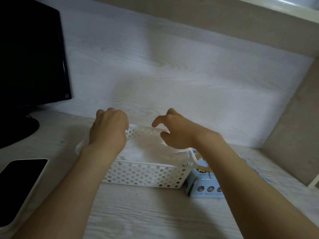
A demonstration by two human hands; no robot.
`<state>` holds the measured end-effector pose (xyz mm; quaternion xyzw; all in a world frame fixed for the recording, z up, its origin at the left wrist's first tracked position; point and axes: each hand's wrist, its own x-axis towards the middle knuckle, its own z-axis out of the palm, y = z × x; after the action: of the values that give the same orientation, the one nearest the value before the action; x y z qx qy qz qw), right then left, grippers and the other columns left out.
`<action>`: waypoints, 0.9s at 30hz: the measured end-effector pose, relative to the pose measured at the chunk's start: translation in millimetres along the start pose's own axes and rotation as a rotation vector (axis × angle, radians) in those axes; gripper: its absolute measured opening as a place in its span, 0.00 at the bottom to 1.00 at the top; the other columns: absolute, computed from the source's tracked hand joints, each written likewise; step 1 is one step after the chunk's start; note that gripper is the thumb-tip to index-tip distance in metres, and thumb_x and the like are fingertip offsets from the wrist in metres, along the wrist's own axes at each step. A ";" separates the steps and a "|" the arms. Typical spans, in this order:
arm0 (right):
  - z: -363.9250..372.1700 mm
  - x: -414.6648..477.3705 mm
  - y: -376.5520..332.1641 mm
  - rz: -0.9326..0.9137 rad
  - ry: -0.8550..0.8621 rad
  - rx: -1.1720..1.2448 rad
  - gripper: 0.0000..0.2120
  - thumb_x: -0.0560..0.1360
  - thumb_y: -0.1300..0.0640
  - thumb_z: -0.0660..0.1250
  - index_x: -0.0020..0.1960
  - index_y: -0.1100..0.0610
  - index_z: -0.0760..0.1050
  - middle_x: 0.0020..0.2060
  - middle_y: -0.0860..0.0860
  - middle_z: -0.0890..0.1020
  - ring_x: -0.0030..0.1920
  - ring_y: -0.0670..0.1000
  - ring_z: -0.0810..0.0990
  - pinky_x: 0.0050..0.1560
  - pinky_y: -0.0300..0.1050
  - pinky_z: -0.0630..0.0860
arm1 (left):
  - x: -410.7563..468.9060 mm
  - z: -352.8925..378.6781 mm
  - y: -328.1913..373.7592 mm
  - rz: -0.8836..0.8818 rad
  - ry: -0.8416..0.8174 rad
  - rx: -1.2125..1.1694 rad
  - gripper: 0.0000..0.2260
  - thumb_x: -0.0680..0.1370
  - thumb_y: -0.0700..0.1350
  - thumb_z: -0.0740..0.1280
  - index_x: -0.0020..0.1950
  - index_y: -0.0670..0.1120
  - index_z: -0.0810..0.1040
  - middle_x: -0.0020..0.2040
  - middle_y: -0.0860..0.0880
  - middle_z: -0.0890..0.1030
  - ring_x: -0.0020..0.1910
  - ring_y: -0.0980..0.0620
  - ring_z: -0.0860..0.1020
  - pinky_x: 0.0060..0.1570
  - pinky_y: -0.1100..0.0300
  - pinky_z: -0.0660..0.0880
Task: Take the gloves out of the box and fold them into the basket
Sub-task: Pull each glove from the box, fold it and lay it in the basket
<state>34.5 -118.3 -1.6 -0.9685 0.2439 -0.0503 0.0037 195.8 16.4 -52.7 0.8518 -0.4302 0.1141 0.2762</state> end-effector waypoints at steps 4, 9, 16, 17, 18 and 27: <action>-16.6 -17.9 1.7 0.063 -0.184 -0.050 0.24 0.80 0.59 0.68 0.73 0.43 0.74 0.57 0.46 0.75 0.54 0.49 0.77 0.55 0.47 0.78 | -7.4 -2.8 7.5 -0.021 -0.253 -0.238 0.05 0.76 0.48 0.78 0.49 0.54 0.84 0.51 0.51 0.81 0.49 0.51 0.81 0.49 0.59 0.75; 0.1 -23.7 -2.1 0.095 -0.294 -0.098 0.26 0.78 0.60 0.70 0.74 0.45 0.73 0.57 0.48 0.79 0.55 0.51 0.81 0.52 0.46 0.80 | -10.5 -9.4 10.5 -0.024 -0.516 -0.156 0.20 0.76 0.56 0.77 0.67 0.54 0.81 0.57 0.52 0.78 0.50 0.55 0.79 0.54 0.61 0.74; 32.6 -23.0 -8.2 0.056 -0.305 -0.148 0.18 0.82 0.66 0.62 0.70 0.62 0.77 0.64 0.61 0.78 0.61 0.64 0.81 0.60 0.58 0.79 | -8.2 -3.6 11.7 0.016 -0.658 0.022 0.29 0.76 0.58 0.76 0.76 0.53 0.74 0.77 0.52 0.71 0.73 0.51 0.72 0.70 0.59 0.70; 32.5 -21.8 -8.6 0.051 -0.309 -0.152 0.18 0.81 0.66 0.62 0.70 0.63 0.77 0.63 0.61 0.79 0.62 0.65 0.80 0.62 0.60 0.79 | -7.5 -2.9 10.6 0.008 -0.648 0.031 0.31 0.75 0.59 0.77 0.76 0.53 0.74 0.76 0.52 0.72 0.72 0.51 0.73 0.69 0.59 0.70; 31.3 -20.9 -8.3 0.041 -0.311 -0.156 0.19 0.80 0.67 0.63 0.70 0.63 0.77 0.62 0.61 0.79 0.62 0.66 0.80 0.62 0.61 0.79 | -7.4 -2.3 9.4 -0.005 -0.633 0.037 0.32 0.73 0.59 0.78 0.75 0.52 0.75 0.74 0.51 0.73 0.69 0.51 0.75 0.68 0.58 0.72; 20.6 -37.8 12.5 -0.007 0.110 0.169 0.16 0.76 0.63 0.64 0.60 0.50 0.81 0.47 0.48 0.82 0.44 0.50 0.81 0.42 0.48 0.80 | -19.9 -4.9 37.1 0.035 0.121 0.073 0.08 0.81 0.54 0.69 0.54 0.52 0.80 0.52 0.45 0.81 0.48 0.39 0.80 0.43 0.53 0.74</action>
<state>-2.5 -111.8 -26.2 -0.9614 0.2353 -0.1237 0.0716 154.4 14.9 -43.5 0.8453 -0.4230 0.1859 0.2683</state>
